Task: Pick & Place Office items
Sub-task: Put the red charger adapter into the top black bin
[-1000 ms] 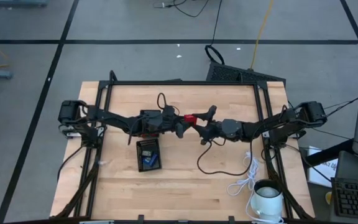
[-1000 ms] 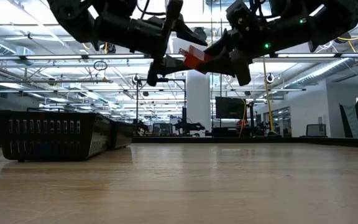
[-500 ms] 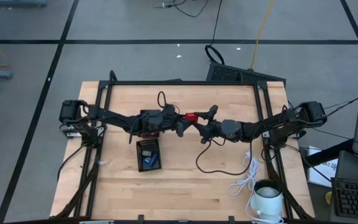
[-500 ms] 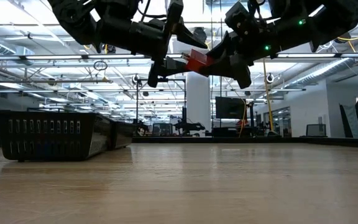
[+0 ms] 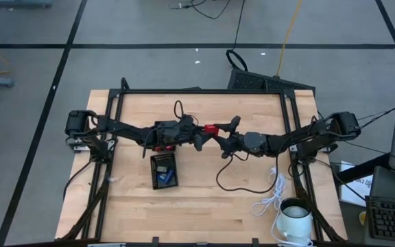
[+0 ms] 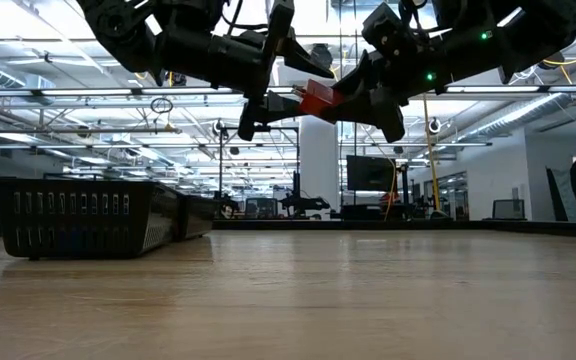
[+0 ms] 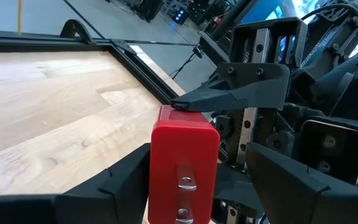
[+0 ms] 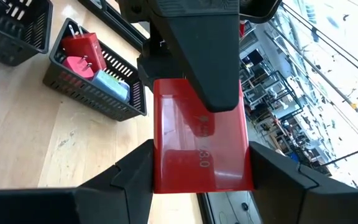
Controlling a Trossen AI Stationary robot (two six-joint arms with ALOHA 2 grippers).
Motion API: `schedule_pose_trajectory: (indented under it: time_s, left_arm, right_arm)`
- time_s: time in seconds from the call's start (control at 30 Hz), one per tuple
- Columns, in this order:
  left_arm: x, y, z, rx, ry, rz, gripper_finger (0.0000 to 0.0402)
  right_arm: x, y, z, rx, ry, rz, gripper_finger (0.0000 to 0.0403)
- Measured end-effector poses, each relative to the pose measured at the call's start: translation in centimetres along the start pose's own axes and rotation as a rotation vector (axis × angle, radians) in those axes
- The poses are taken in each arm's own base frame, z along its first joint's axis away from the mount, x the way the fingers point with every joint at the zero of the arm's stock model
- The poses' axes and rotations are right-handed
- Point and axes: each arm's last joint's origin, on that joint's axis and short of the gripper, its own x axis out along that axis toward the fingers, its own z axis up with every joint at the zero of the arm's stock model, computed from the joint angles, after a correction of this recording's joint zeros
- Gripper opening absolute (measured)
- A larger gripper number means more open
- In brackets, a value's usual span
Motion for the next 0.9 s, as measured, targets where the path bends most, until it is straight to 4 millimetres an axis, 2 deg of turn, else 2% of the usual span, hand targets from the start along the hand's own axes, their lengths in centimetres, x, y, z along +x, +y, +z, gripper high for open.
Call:
schedule_pose_trajectory:
  time_s: [0.27,0.57,0.77,0.83,0.9]
  left_arm:
    - [-0.02,0.18,-0.28,-0.001,0.032,0.017,0.0243]
    - [0.03,0.61,-0.16,0.012,0.034,0.041,0.0121]
    - [0.07,0.76,-0.03,0.011,0.034,0.042,0.0121]
    - [0.08,0.83,0.02,0.013,0.035,0.041,0.0121]
    - [0.03,0.97,0.25,0.013,0.034,0.049,0.0128]
  right_arm:
    - [0.01,-0.01,-0.01,0.011,0.0,0.0,0.0204]
    - [0.01,-0.01,0.0,0.02,-0.001,0.0,0.0204]
    - [-0.02,0.13,-0.06,0.048,0.003,0.015,0.0204]
    - [-0.03,0.14,-0.09,0.102,0.009,0.015,0.0206]
    - [-0.02,0.15,-0.11,0.205,0.009,0.016,0.0229]
